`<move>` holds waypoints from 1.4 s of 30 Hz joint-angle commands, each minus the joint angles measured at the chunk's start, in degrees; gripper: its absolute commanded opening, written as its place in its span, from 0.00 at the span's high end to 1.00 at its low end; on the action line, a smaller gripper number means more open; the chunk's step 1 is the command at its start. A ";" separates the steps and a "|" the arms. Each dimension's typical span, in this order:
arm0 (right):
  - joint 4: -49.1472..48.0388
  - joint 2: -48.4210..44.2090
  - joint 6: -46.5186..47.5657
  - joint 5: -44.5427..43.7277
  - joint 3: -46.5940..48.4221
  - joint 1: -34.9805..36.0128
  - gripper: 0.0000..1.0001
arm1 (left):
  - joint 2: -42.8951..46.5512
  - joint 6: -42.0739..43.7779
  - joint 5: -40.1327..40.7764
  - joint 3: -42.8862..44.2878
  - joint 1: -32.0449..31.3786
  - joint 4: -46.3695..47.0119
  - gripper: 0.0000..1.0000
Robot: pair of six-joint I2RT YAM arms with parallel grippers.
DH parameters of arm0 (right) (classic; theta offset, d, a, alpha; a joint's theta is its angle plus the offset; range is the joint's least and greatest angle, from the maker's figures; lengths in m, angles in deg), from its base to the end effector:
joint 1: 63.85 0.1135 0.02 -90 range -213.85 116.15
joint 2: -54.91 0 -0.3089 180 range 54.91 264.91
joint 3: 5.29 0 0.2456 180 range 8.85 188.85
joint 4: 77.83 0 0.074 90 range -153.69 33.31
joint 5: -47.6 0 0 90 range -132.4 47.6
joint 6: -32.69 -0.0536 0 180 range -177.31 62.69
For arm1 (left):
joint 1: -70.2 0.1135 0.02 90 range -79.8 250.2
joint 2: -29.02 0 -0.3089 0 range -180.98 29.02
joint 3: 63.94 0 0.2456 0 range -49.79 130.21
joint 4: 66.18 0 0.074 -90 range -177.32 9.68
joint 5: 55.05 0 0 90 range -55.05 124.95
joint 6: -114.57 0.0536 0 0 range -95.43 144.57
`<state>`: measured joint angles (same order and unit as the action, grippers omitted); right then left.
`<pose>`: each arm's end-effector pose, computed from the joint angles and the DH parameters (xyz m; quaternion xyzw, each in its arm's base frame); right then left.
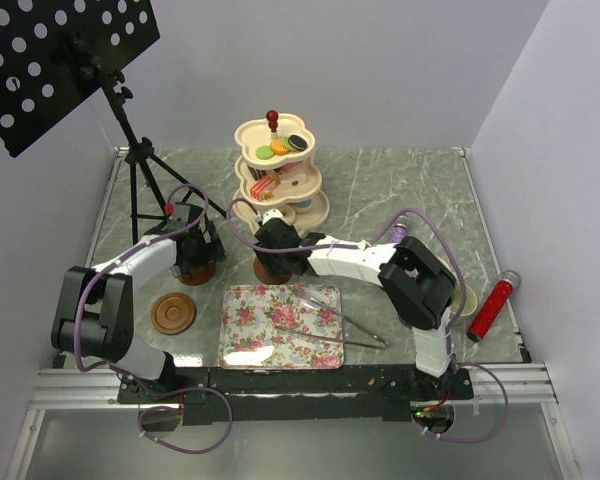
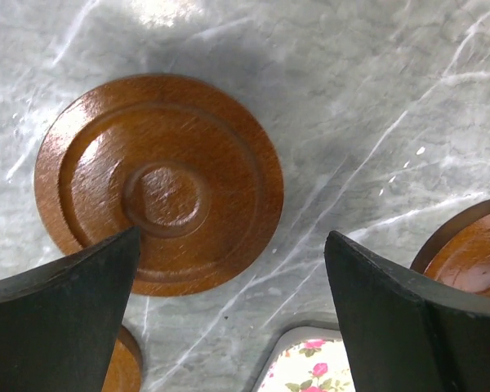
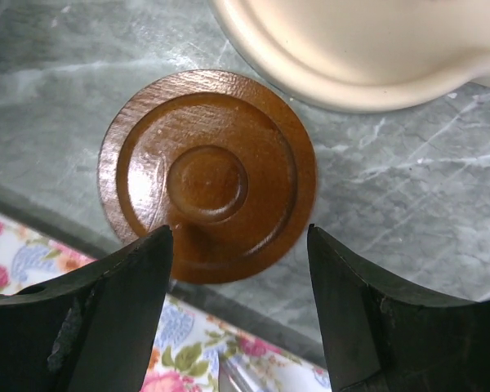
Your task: Serve the afternoon tea
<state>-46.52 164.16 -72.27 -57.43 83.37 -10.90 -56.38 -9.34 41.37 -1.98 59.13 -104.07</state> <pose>0.2698 0.3343 0.2198 -0.2647 0.9000 0.0782 0.3375 0.2775 -0.0482 0.2120 -0.2051 0.9454 -0.0444 0.2492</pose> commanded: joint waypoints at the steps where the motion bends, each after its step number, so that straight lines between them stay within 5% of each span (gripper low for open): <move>1: 0.58 1.66 -2.52 -1.94 2.65 -1.26 0.26 | -1.42 2.53 -3.42 0.44 0.08 4.67 0.00; 15: 6.39 -0.79 -7.89 -4.31 -3.06 -9.17 0.27 | -5.30 1.22 -7.82 -1.14 -1.84 8.28 0.17; 25: 7.88 -4.22 -8.07 -5.63 -5.97 -15.41 0.27 | -7.22 -5.90 -8.17 -0.62 -12.21 10.83 0.20; 42: 8.32 -3.87 -6.22 -0.97 -5.97 -28.07 0.27 | -19.70 -11.70 -11.42 12.47 -26.37 12.41 0.23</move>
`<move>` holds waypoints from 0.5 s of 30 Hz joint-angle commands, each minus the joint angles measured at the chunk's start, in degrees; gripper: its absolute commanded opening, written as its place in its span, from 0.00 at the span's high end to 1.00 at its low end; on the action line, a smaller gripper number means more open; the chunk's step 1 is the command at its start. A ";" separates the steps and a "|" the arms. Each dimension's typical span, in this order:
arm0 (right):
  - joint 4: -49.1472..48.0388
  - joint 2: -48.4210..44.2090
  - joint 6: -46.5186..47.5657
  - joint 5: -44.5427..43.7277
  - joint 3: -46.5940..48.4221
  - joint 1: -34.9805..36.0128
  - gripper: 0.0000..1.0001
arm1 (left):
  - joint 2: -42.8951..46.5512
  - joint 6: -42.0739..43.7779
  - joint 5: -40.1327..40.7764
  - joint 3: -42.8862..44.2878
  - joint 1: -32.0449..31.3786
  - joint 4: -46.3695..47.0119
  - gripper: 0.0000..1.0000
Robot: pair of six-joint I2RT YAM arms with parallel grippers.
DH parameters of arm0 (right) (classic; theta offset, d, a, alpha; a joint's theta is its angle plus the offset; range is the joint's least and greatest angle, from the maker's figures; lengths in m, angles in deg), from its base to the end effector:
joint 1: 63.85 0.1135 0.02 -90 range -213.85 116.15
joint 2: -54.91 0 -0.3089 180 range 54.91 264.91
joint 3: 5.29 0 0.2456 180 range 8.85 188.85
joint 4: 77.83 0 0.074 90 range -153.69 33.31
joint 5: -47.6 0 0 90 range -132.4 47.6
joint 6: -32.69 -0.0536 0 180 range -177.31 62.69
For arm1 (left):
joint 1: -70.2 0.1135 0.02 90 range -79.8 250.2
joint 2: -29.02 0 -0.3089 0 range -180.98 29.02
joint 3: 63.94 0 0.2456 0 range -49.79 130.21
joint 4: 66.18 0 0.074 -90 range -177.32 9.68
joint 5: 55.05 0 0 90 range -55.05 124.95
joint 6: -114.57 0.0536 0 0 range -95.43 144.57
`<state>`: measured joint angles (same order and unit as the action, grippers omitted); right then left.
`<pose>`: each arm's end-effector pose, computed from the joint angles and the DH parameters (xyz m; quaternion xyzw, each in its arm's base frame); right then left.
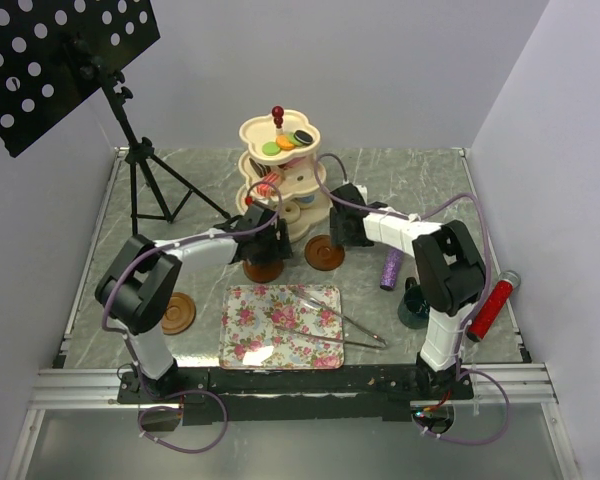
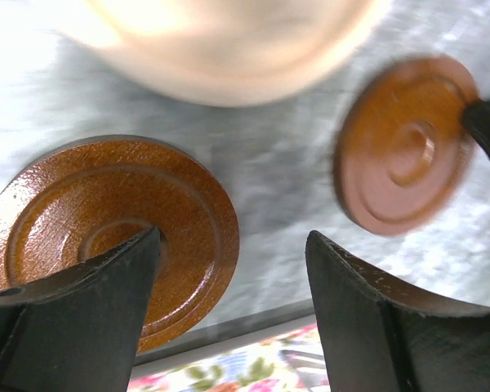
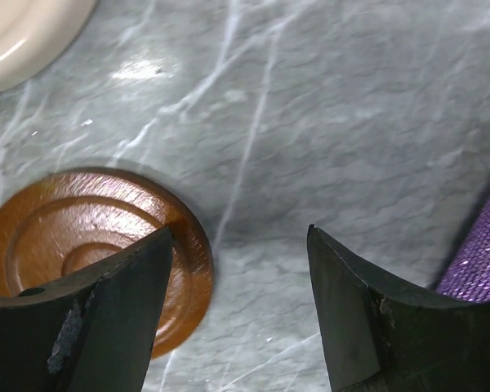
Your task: Serve the afternoon tea
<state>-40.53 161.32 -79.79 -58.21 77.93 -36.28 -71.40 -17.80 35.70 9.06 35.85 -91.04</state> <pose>0.3568 0.1698 0.2038 -0.0075 0.9584 -0.0138 0.2848 0.3075 -0.2093 0.2033 -0.0683 0.9438 -0.1958 0.2573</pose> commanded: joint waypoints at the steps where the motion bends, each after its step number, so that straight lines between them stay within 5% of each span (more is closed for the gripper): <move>1: 2.33 -0.94 1.12 0.17 -0.35 -3.31 0.27 | -5.65 -3.42 -6.11 2.40 -3.70 -0.62 0.23; 15: 0.67 -5.76 3.31 7.54 -0.08 -6.13 0.22 | -13.13 -2.99 -8.22 13.65 -9.51 0.61 0.24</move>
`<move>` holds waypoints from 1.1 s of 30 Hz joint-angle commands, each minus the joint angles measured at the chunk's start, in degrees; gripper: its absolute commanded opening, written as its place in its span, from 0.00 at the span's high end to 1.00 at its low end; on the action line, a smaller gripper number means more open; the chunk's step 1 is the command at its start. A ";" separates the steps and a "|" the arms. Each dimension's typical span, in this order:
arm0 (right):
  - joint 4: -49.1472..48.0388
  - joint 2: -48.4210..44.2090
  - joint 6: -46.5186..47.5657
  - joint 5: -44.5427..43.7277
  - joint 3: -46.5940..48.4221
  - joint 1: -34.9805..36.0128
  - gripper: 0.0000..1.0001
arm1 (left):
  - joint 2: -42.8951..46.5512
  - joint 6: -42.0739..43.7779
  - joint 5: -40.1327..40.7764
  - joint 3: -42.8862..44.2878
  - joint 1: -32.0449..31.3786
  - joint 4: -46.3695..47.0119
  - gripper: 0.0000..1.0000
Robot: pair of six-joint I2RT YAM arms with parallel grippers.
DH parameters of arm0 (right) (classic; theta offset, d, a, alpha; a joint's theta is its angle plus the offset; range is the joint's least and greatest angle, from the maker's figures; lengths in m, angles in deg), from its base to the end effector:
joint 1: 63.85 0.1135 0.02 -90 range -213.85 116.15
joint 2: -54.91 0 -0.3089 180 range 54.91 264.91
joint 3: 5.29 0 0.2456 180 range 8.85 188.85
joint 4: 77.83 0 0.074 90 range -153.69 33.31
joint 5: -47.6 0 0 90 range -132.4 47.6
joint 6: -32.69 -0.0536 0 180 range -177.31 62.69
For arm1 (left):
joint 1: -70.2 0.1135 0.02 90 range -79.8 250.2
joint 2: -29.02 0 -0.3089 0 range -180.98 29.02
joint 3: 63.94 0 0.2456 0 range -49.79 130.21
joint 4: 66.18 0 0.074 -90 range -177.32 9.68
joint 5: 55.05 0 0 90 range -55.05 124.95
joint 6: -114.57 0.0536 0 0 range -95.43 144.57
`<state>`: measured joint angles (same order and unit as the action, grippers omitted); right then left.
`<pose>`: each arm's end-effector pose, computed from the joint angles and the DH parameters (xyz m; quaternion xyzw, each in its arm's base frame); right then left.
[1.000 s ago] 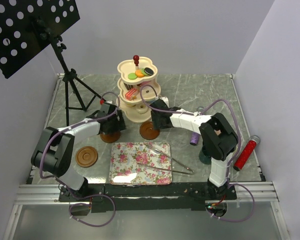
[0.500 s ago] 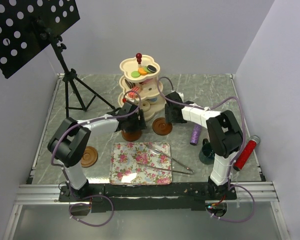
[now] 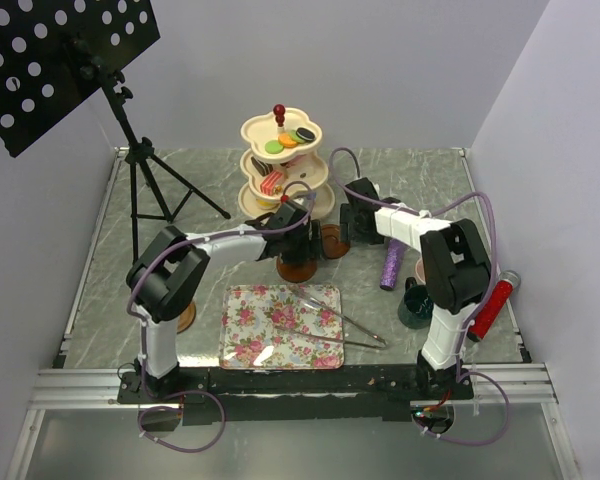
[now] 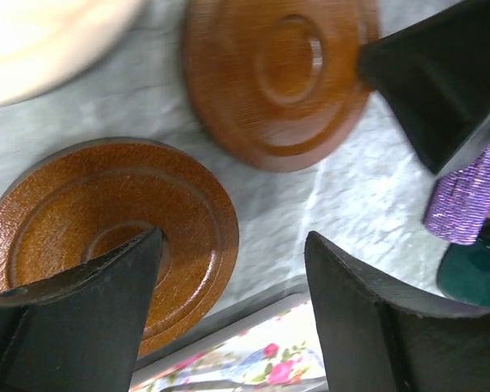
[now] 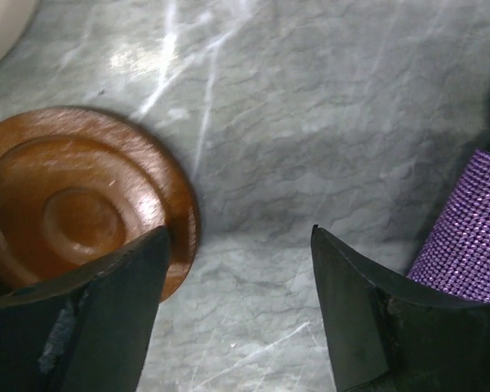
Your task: Serve the afternoon tea
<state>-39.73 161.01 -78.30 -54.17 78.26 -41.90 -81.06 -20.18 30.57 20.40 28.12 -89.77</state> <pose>0.3700 0.1373 0.2059 0.0179 0.9625 -0.0001 0.2708 0.3167 -0.2914 0.2003 -0.0086 0.9370 -0.2647 0.2276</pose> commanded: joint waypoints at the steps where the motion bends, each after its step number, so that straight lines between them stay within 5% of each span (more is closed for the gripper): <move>1: -0.58 -6.69 2.01 4.90 -0.93 -0.51 0.21 | -3.73 -0.08 -3.18 3.10 -1.95 -0.13 0.23; 11: -1.64 -15.75 1.40 13.44 -7.35 0.10 0.15 | 2.14 5.64 2.97 6.80 -2.30 -1.35 0.09; 20: -0.50 -11.90 1.22 10.12 -7.27 5.11 0.16 | 12.87 6.17 7.54 -4.26 -2.39 -3.64 0.01; 33: 0.73 -4.68 0.95 7.11 -3.76 6.17 0.17 | 8.40 7.13 9.66 -6.13 -2.39 -8.03 0.05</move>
<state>-39.33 155.22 -77.01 -44.77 71.57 -35.97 -70.44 -13.96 39.20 12.44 25.97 -96.70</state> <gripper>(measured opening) 0.835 0.963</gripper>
